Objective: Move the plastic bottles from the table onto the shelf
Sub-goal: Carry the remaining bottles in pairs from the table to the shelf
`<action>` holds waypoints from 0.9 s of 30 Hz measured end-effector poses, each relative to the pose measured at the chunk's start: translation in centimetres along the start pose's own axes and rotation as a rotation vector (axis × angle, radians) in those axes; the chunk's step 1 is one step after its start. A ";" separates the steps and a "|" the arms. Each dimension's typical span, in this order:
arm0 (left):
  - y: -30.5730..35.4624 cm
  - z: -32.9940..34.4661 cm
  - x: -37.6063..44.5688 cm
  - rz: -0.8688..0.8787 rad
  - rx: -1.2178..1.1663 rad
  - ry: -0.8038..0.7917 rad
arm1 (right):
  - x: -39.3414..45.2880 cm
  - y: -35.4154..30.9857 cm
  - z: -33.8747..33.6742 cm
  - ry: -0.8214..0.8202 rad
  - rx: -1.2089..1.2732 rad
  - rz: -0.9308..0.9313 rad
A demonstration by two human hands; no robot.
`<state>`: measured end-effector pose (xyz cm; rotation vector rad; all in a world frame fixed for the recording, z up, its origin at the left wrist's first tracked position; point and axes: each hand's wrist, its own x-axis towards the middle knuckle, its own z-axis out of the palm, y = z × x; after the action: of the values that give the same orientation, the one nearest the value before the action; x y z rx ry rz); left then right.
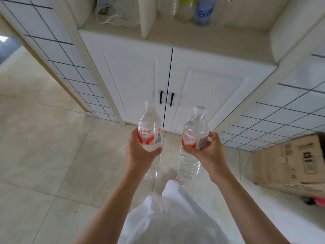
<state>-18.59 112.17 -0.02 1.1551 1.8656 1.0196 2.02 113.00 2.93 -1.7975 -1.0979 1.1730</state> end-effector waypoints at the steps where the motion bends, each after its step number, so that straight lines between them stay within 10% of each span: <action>1: 0.7 1.1 0.9 0.007 0.009 -0.009 | 1.2 -0.3 -0.9 0.016 0.014 0.004; 27: 27.4 20.3 22.7 0.423 -0.038 -0.133 | 27.6 -18.0 -16.3 0.241 0.005 -0.306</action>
<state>0.92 146.19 11.70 1.5960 1.5238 1.1646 18.69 143.43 15.17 -1.6450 -1.1738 0.7567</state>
